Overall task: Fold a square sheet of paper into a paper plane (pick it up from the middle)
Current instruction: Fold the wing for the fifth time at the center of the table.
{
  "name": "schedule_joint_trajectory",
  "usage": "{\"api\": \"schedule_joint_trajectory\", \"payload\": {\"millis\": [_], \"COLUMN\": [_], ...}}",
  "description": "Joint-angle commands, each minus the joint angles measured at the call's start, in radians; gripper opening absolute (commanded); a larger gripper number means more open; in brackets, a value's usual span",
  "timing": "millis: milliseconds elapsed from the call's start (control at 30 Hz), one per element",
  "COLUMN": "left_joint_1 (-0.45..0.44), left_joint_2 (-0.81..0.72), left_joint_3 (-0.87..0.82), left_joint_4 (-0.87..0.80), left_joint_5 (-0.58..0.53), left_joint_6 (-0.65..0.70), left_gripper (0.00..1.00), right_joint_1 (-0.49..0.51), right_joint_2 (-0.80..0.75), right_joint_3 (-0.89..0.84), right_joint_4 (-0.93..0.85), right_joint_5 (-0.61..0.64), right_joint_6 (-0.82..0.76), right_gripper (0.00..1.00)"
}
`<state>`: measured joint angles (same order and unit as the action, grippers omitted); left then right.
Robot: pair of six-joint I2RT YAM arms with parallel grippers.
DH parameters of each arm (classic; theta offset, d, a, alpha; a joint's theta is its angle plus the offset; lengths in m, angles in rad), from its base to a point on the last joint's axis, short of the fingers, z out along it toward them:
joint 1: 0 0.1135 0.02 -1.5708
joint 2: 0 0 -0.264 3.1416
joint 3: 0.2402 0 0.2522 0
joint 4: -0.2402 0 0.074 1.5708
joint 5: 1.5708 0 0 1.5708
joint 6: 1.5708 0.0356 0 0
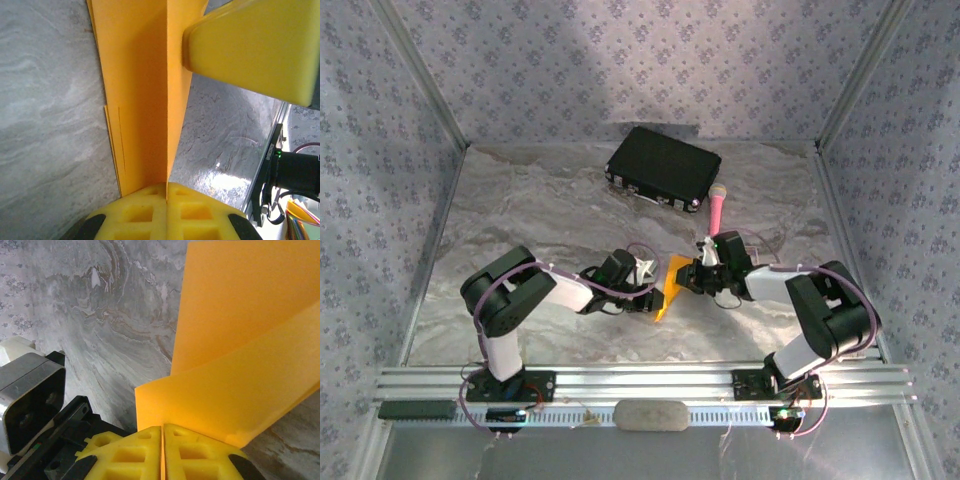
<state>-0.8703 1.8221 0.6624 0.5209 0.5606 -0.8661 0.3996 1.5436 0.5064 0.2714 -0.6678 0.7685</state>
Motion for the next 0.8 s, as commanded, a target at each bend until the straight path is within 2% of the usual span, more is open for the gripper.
{"api": "schedule_joint_trajectory", "payload": {"millis": [0,300,533,767], "left_joint_1": [0.019,0.021,0.022,0.018], "left_joint_2": [0.055,0.073,0.064,-0.041], "left_joint_3": [-0.047,-0.045,-0.038,0.001], "left_joint_4": [-0.133,-0.135,-0.139,-0.188], "left_joint_5": [-0.043,-0.041,-0.032,-0.004], "left_joint_6": [-0.019,-0.033,-0.027,-0.014], "left_gripper": [0.00,0.00,0.00,0.16], "right_joint_1": [0.003,-0.002,-0.007,-0.006], "right_joint_2": [0.034,0.101,0.142,0.122], "right_joint_3": [0.026,0.033,0.026,0.016], "right_joint_4": [0.015,0.042,-0.004,-0.048], "right_joint_5": [-0.029,-0.022,0.021,0.057], "right_joint_6": [-0.022,-0.015,-0.017,-0.026], "right_gripper": [0.10,0.10,0.09,0.09]}}
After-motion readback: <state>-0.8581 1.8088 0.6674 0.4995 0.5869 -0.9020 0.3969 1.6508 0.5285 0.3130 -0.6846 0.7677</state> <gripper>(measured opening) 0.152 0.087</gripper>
